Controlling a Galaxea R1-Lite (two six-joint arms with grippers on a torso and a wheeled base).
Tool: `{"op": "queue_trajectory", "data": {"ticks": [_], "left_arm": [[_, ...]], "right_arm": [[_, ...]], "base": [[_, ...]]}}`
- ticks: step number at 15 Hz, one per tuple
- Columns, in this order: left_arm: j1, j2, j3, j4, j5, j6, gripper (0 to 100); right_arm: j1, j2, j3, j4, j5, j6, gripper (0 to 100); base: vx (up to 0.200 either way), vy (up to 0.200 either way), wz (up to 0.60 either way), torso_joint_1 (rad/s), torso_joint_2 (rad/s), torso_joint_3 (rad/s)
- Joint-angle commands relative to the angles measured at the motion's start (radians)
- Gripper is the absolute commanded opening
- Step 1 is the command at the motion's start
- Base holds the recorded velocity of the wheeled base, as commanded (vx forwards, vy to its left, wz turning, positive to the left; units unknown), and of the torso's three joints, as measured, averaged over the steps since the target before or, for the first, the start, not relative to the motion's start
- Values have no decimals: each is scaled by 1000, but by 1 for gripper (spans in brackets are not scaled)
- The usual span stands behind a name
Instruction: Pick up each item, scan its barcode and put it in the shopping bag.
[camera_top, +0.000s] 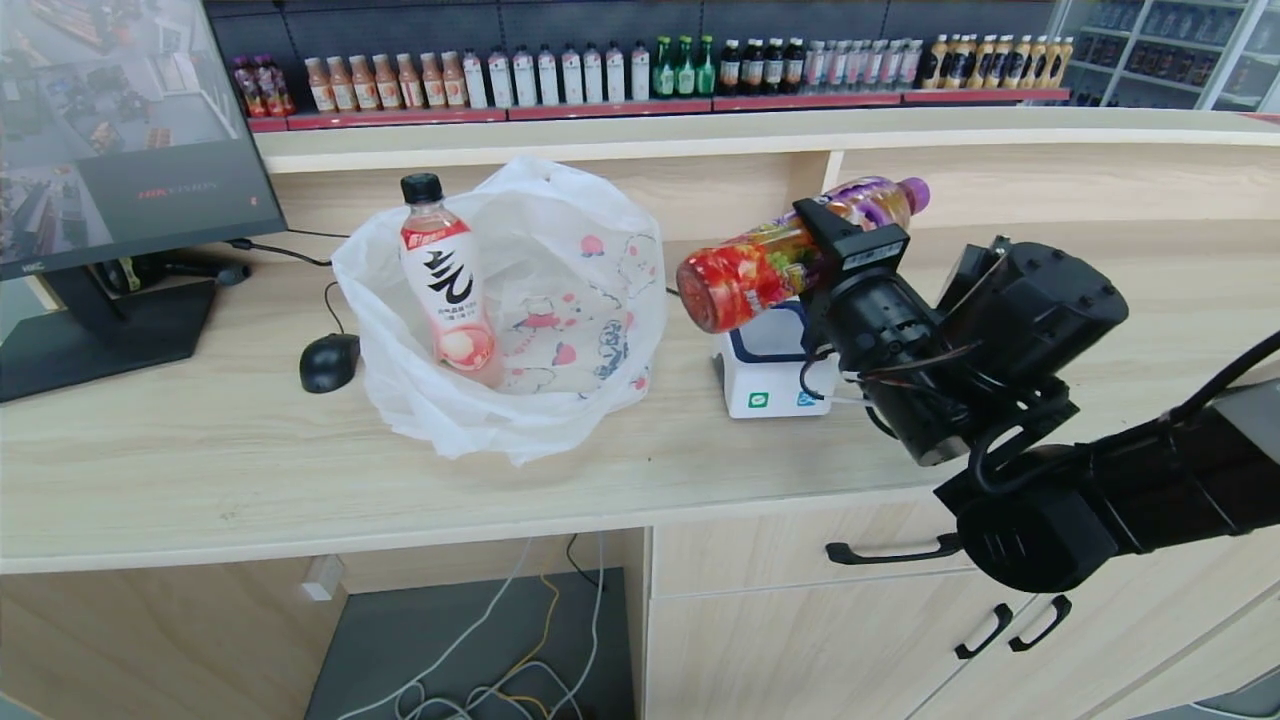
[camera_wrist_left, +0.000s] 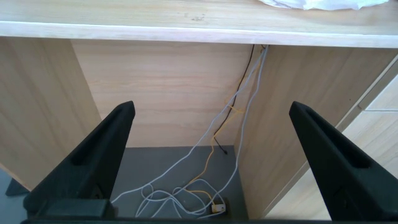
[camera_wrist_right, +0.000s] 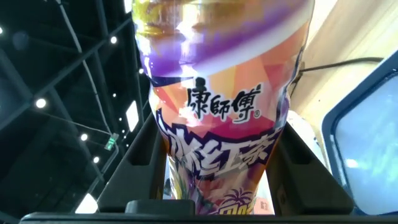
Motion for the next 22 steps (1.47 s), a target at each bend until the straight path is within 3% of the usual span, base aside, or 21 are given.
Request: {"op": "queue_trajectory", "data": {"ticks": [1,13,22], "left_arm": [[-1,0,0,0,0,0,100],[1,0,0,0,0,-1,100],[1,0,0,0,0,0,100]], "right_arm": [[1,-50,6,3,0,-11,0],[67,-311,10,132,17,-170,0],[132,-481,167,131,14,-434,0]], "base": [[0,0,0,0,0,0],[0,0,0,0,0,0],[0,0,0,0,0,0]]}}
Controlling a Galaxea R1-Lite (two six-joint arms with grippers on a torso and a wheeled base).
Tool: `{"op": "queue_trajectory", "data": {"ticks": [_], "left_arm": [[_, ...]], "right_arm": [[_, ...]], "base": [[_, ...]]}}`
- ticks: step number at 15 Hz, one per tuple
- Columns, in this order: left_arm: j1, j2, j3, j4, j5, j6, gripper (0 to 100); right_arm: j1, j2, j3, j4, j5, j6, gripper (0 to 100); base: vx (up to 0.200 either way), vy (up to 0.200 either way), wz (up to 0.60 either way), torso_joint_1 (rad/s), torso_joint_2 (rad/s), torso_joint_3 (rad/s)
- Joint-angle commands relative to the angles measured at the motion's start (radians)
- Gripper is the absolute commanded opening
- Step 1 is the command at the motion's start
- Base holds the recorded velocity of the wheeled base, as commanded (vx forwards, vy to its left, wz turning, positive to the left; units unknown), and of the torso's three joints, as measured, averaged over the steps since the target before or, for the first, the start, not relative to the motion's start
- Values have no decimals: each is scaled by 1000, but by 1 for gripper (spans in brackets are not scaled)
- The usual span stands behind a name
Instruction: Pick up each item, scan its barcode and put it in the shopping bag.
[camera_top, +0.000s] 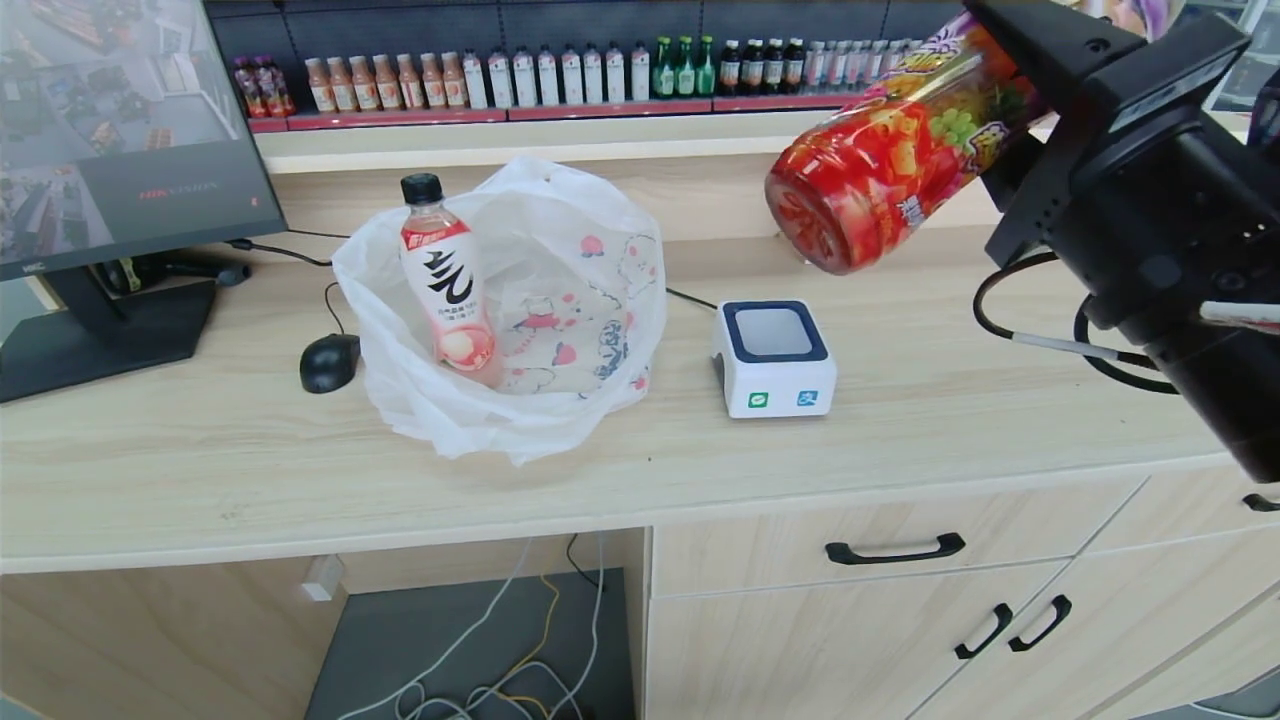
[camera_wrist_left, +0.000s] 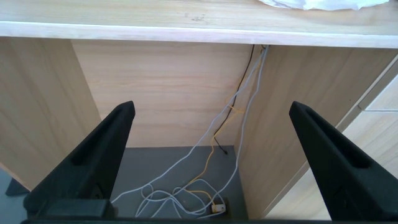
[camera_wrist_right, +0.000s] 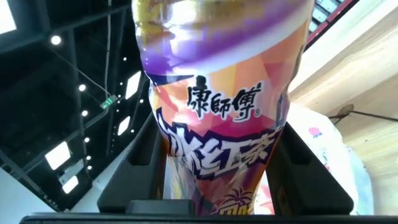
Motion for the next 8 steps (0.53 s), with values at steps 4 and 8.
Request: {"op": "queue_trajectory", "data": {"ticks": [4,8], "left_arm": [[-1,0,0,0,0,0,100],[1,0,0,0,0,-1,100]], "right_arm": [[24,-105,126,-1,3,-194,0],[64,-151,207,-3,2,-380,0]], "base": [[0,0,0,0,0,0],[0,0,0,0,0,0]]}}
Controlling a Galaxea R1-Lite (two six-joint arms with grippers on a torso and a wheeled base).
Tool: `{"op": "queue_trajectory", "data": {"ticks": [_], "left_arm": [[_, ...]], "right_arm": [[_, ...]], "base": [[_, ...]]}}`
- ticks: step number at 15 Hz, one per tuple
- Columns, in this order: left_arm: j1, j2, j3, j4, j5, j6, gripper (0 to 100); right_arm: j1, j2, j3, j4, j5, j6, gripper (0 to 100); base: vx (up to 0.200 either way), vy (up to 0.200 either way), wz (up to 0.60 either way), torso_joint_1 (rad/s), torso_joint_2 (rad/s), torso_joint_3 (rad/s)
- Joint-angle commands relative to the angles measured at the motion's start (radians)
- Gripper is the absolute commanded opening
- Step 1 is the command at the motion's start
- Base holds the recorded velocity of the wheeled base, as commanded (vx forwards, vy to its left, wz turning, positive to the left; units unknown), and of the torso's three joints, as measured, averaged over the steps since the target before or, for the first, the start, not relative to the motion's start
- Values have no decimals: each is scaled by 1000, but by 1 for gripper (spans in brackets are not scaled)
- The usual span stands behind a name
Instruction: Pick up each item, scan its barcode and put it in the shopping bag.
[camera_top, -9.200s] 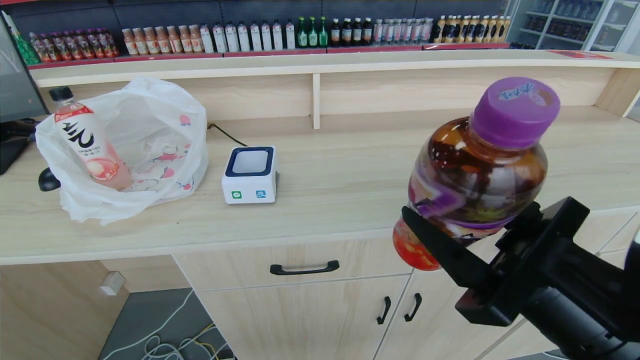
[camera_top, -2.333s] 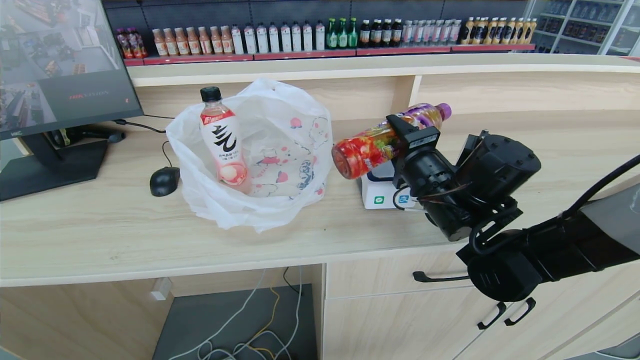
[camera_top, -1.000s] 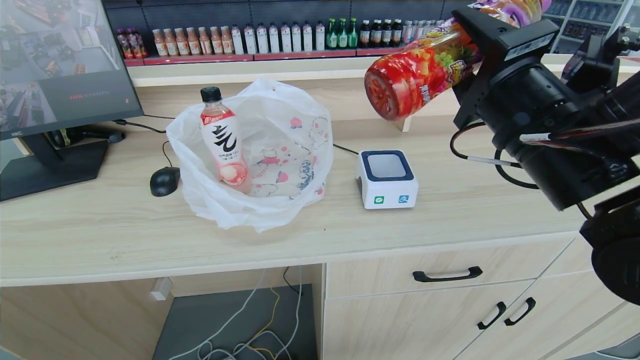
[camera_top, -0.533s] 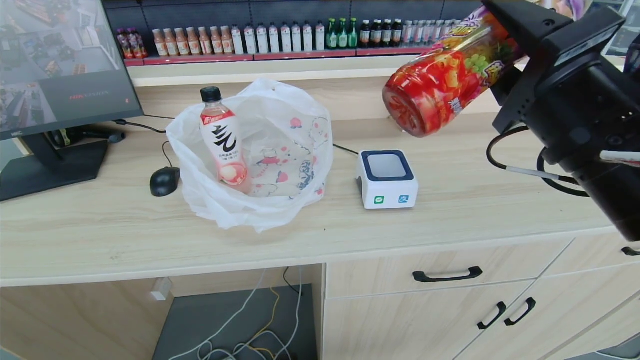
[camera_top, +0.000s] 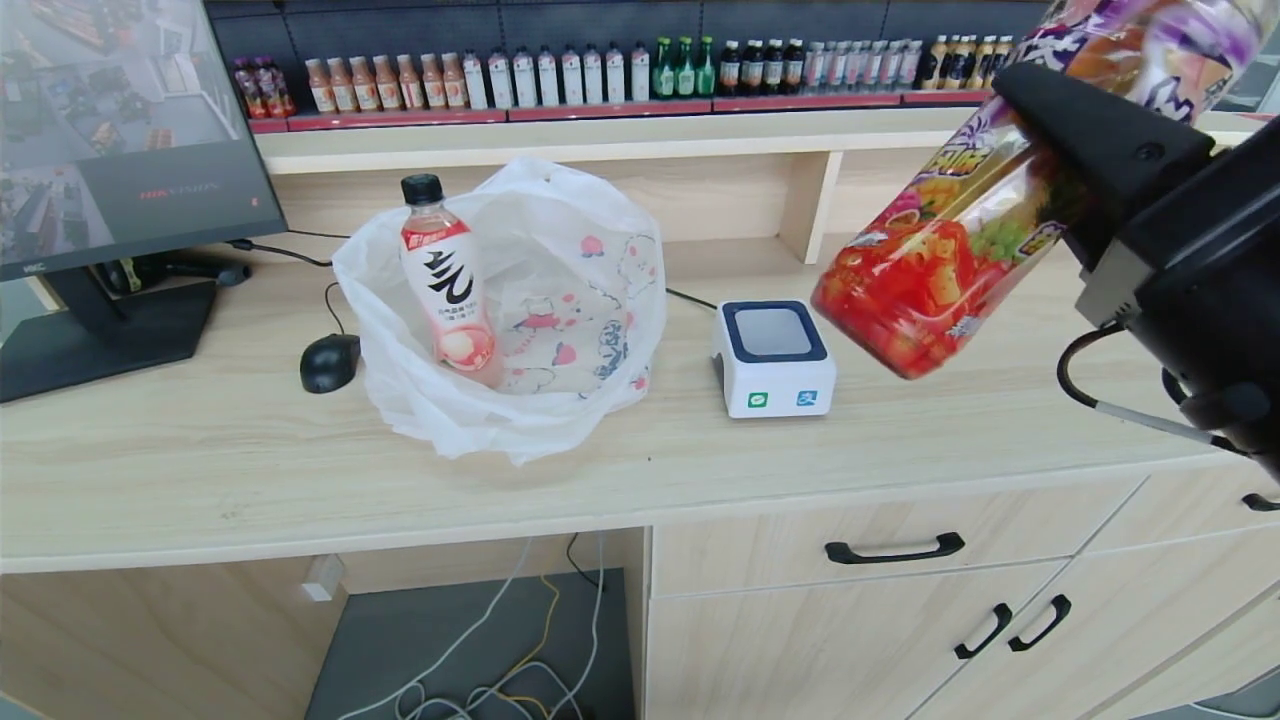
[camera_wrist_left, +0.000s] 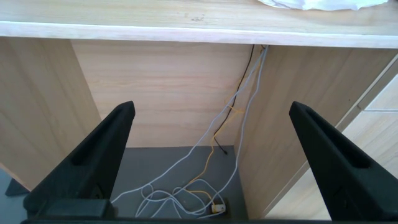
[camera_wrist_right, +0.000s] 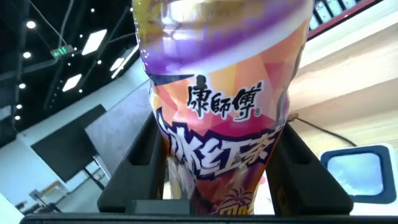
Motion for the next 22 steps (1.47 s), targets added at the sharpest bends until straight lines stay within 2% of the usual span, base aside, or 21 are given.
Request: {"op": "queue_trajectory", "data": {"ticks": [1,8,13,15,16,18,19,22], "left_arm": [[-1,0,0,0,0,1,100],[-1,0,0,0,0,1,100],[-1,0,0,0,0,-2,100],[-1,0,0,0,0,-1,100],[-1,0,0,0,0,-1,100],[1,0,0,0,0,-2,100],[1,0,0,0,0,-5,100],[1,0,0,0,0,-7,100]], "right_arm": [[10,-30,39,-2,1,-69,0],[7,-53,143,-12,-2,-376,0],[-154,-70,375,-81,18,-505,0],[-158,-42,355,-76,107,-528,0],[-170,2,308,-82,119,-536,0],[-208,71,232,-125,119,-539,0],[-233,108,229,-174,119,-542,0],[-240,125,223,-193,119,-548,0]], "base": [[0,0,0,0,0,0],[0,0,0,0,0,0],[0,0,0,0,0,0],[0,0,0,0,0,0],[0,0,0,0,0,0],[0,0,0,0,0,0],[0,0,0,0,0,0],[0,0,0,0,0,0]]}}
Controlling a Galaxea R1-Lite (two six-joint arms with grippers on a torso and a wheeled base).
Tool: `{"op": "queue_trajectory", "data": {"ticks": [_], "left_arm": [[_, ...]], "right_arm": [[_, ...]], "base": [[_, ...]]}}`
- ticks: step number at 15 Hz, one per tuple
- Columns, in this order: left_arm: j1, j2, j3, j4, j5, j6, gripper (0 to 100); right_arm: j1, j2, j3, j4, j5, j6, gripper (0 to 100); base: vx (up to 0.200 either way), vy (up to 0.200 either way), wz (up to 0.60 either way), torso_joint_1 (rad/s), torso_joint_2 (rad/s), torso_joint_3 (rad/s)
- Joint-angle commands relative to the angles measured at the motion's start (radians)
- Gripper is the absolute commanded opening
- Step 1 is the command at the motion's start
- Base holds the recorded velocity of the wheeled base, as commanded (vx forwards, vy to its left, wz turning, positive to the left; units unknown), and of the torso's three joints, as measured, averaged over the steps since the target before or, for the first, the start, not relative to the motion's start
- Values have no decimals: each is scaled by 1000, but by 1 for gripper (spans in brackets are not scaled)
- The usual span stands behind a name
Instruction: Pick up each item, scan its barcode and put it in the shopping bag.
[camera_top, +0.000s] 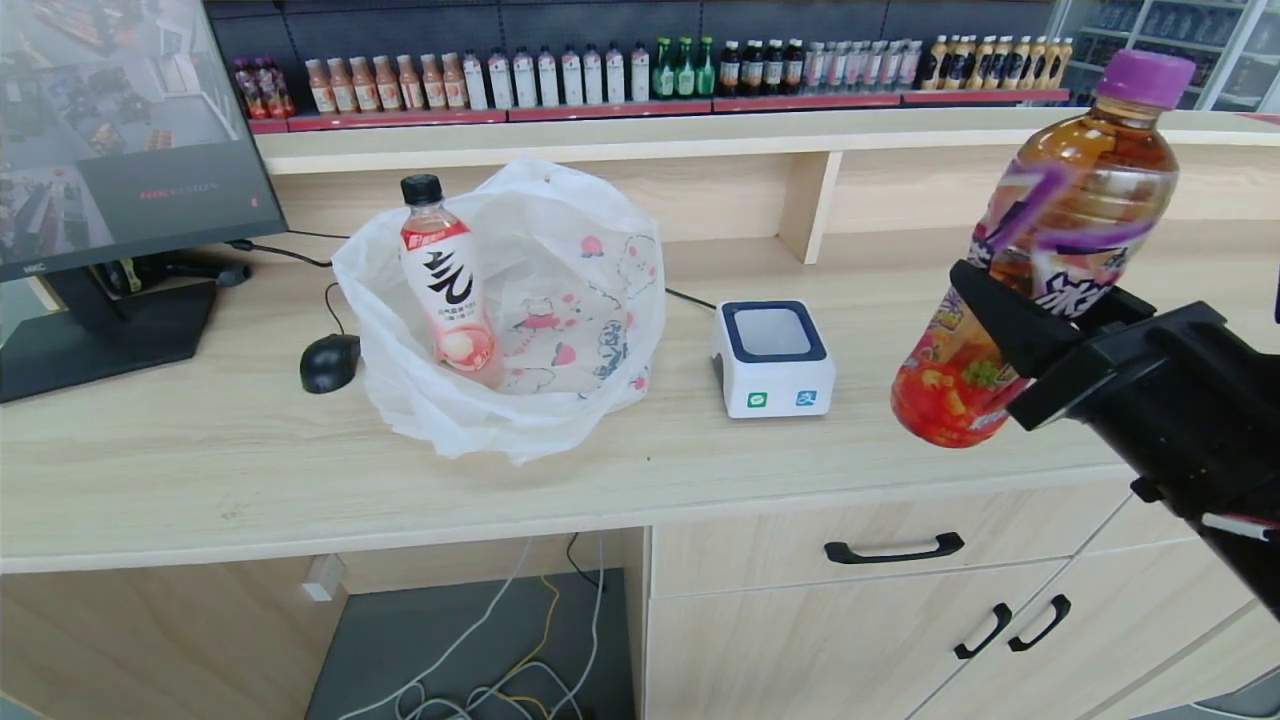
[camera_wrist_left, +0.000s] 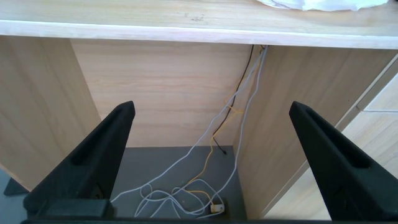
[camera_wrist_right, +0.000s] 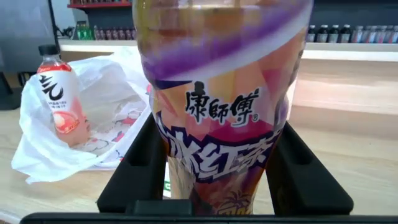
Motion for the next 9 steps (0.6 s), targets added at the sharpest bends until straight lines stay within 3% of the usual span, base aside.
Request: {"op": "queue_trajectory", "data": {"ticks": [1,3,9], "left_arm": [[0,0,0,0,0,-1,100],[0,0,0,0,0,-1,100],[0,0,0,1,0,-1,100]], "right_arm": [[-7,46,-7,-2,0,4,0],[-7,63,-7,-4,2,10,0],[-5,73,-4,-5,3,30,0]], "base": [[0,0,0,0,0,0],[0,0,0,0,0,0],[0,200,0,1,-2,2]]}}
